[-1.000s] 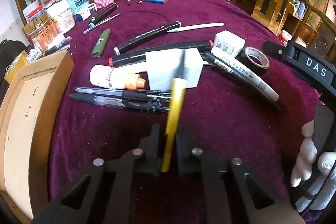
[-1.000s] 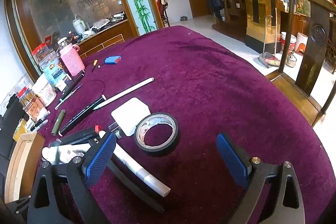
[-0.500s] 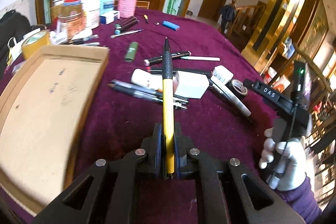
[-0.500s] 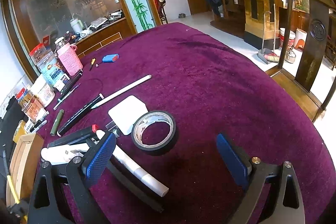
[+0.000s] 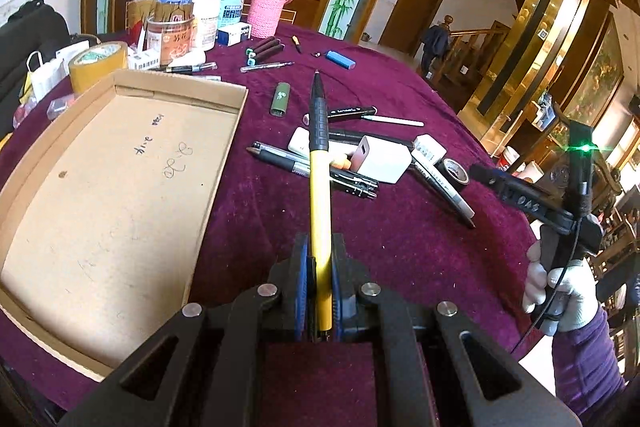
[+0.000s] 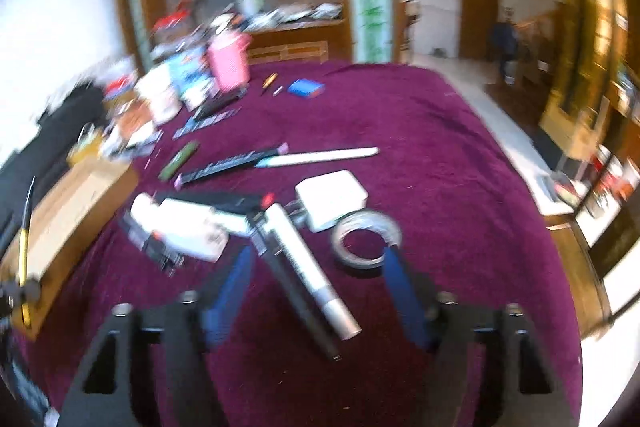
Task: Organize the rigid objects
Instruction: 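Lift the screwdriver with the left tool while the right tool grasps a black pen, then lower screwdriver and black pen into the cardboard tray, opening both tools, then move left tool to the white charger while right tool approaches the white marker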
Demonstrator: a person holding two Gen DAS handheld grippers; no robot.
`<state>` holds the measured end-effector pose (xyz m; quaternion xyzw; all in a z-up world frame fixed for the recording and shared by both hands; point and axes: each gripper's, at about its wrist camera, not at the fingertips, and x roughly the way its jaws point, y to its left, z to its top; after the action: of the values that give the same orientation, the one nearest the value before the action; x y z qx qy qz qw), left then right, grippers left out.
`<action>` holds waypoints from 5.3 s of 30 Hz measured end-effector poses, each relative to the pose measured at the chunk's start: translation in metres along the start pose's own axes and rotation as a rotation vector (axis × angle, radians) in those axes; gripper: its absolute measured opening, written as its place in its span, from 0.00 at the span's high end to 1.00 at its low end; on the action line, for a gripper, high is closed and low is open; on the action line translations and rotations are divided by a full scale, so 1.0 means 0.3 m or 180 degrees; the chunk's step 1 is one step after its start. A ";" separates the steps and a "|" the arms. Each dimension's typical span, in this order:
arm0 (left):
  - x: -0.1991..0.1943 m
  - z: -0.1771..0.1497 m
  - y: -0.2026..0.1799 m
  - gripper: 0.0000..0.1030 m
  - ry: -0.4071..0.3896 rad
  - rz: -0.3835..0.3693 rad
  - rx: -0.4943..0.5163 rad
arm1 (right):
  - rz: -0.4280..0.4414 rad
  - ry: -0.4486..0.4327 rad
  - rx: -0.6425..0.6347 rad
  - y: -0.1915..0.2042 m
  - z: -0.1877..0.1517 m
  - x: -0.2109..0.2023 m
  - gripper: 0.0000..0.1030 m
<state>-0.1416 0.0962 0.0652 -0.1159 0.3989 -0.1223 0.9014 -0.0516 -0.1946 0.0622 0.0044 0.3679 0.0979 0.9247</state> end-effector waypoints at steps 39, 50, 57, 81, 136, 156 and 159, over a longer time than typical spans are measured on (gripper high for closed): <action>0.006 -0.036 0.051 0.90 0.0098 0.0024 -0.0112 | 0.0391 0.0849 -0.0709 0.114 -0.004 0.231 0.86; -0.061 -0.025 0.118 0.90 -0.0037 0.0141 -0.0206 | 0.1152 0.0654 0.0137 0.062 -0.072 0.069 0.88; -0.107 -0.003 0.235 0.90 -0.0024 0.0149 -0.0459 | 0.1747 0.0538 0.0269 0.196 -0.025 -0.026 0.88; -0.023 0.093 0.478 0.90 0.0110 0.0343 -0.0600 | 0.1700 0.1133 0.0300 0.833 0.228 0.409 0.87; 0.227 0.077 -0.171 0.29 0.0429 0.1085 0.0538 | -0.0804 -0.1024 0.0481 -0.113 0.097 0.044 0.01; 0.475 0.321 -0.267 0.28 0.0153 0.0373 0.0607 | -0.0860 -0.0839 0.0378 -0.107 0.104 0.096 0.01; 0.536 0.325 -0.290 0.28 0.0267 0.0249 0.0708 | -0.0876 -0.0806 0.0371 -0.110 0.103 0.104 0.01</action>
<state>0.0250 -0.0255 0.0446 0.0057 0.4244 -0.1352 0.8953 -0.0025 -0.2193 0.0610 0.0198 0.2509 -0.0523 0.9664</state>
